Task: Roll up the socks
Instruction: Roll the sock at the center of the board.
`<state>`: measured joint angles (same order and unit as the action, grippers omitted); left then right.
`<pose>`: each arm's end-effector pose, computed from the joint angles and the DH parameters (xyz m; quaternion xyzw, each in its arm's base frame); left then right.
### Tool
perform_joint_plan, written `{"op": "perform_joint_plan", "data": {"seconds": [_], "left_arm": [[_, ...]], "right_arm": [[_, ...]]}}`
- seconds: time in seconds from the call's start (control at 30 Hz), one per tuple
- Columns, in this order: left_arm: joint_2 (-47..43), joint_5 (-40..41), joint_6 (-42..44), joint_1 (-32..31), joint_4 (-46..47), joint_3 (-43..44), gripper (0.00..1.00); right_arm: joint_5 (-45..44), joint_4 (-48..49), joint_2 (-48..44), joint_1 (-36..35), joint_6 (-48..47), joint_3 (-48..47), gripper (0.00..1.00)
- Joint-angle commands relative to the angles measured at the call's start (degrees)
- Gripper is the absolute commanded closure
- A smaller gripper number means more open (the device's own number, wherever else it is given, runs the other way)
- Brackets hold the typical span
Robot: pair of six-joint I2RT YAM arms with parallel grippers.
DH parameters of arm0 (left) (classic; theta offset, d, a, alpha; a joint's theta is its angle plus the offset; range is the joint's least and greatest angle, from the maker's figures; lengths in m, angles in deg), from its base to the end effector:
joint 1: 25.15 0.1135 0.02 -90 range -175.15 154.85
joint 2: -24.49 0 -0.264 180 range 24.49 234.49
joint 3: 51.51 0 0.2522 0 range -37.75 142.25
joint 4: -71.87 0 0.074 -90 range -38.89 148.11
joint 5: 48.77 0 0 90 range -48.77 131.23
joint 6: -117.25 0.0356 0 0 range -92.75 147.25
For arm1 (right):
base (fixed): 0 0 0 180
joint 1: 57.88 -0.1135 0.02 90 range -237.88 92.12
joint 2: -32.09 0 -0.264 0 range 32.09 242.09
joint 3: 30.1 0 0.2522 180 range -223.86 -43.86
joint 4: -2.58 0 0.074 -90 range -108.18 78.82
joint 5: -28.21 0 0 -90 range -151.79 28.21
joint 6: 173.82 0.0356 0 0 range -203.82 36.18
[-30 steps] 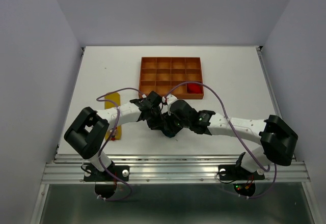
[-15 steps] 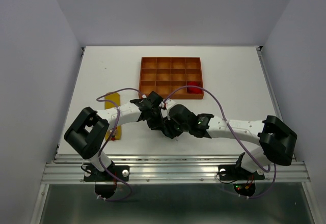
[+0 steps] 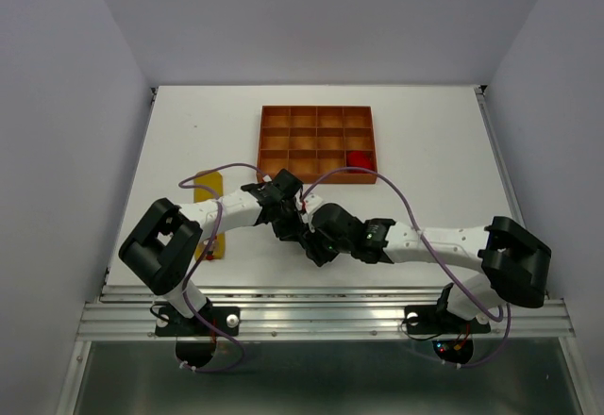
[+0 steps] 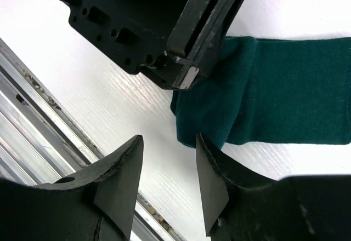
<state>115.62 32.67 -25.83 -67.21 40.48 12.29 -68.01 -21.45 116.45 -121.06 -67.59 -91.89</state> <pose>0.2236 -0.2089 0.1683 -0.0722 0.9578 -0.2469 0.1283 0.1397 0.2679 0.1999 -0.3512 0.8590 0.1971 0.3162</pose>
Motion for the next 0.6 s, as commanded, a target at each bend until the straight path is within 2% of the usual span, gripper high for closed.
{"op": "perform_joint_plan", "data": {"seconds": [0.0, 0.2, 0.57], "left_arm": [[-0.3, 0.5, -0.1, -0.8, -2.7, 0.1, 0.66], [-0.6, 0.2, -0.4, -0.8, -2.8, 0.0, 0.66], [-0.3, -0.4, -0.4, -0.8, -2.9, 0.1, 0.66]], "right_arm": [[-1.4, 4.1, -1.3, -0.9, -1.3, 0.3, 0.51], [-1.8, 6.4, 0.5, -0.9, -2.2, 0.2, 0.51], [-7.7, 5.7, 4.2, -0.9, -2.0, 1.3, 0.51]]}}
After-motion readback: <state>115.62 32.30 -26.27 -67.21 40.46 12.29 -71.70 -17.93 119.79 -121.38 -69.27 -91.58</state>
